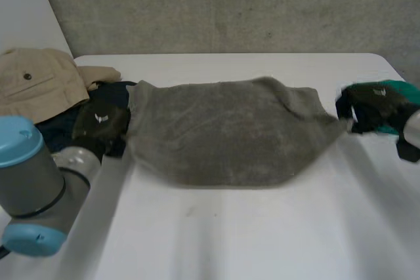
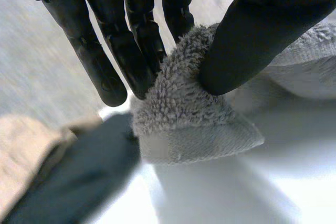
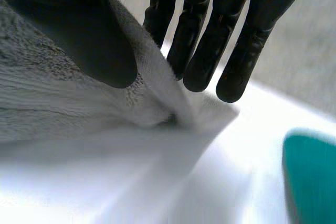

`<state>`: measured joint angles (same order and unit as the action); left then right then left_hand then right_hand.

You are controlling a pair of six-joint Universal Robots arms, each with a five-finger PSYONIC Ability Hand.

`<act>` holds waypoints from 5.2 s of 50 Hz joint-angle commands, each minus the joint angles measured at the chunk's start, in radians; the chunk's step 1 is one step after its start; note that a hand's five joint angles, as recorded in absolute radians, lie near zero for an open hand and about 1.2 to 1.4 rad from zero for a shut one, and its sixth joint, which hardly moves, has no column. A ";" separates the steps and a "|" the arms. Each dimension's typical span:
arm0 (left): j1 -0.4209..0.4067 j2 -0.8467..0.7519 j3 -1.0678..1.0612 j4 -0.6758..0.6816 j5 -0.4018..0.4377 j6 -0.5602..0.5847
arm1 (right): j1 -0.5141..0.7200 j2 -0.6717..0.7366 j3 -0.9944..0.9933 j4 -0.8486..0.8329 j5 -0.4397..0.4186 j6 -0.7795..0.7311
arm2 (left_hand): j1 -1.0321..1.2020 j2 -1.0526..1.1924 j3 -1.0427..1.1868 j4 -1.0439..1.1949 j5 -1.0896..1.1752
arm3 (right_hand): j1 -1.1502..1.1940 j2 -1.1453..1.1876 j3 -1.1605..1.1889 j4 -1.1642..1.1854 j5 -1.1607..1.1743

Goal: Fold the laundry.

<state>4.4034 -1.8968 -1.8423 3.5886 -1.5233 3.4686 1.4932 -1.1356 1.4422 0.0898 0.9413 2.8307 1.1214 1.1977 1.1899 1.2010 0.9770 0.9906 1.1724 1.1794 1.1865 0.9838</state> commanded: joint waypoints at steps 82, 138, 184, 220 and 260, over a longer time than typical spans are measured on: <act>-0.078 -0.367 0.476 -0.099 -0.044 0.274 | 0.107 0.327 -0.289 -0.219 0.353 -0.189 | -0.947 -1.023 -1.015 -1.026 -0.977 | -0.816 -0.998 -1.005 -1.012 -0.984; -0.096 -0.206 0.313 -0.034 -0.061 0.257 | 0.116 0.103 0.006 -0.042 0.383 -0.138 | -0.923 -0.999 -0.991 -1.002 -0.953 | -0.809 -0.991 -0.998 -1.005 -0.977; -0.085 0.005 0.078 -0.037 -0.055 0.211 | -0.332 -0.075 0.208 -0.213 0.278 -0.542 | -0.934 -1.011 -1.003 -1.014 -0.964 | 0.406 0.224 0.217 0.210 0.238; -0.042 0.061 0.061 -0.051 -0.023 0.124 | 0.791 0.326 -0.140 -0.469 0.102 -0.407 | -0.934 -1.011 -1.003 -1.014 -0.964 | -0.482 -0.663 -0.670 -0.678 -0.649; -0.311 -0.067 0.181 -0.047 -0.038 0.090 | 0.384 -0.019 0.245 -0.325 0.421 -0.311 | -0.937 -1.014 -1.006 -1.017 -0.967 | 0.406 0.224 0.217 0.210 0.238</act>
<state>4.0918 -1.9792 -1.6498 3.5472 -1.5599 3.5573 1.8218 -1.1255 1.7570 -0.1863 1.3531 2.6424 0.2216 0.2178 0.2290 0.2140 0.0477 0.9448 1.1727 1.1807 1.1859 0.9700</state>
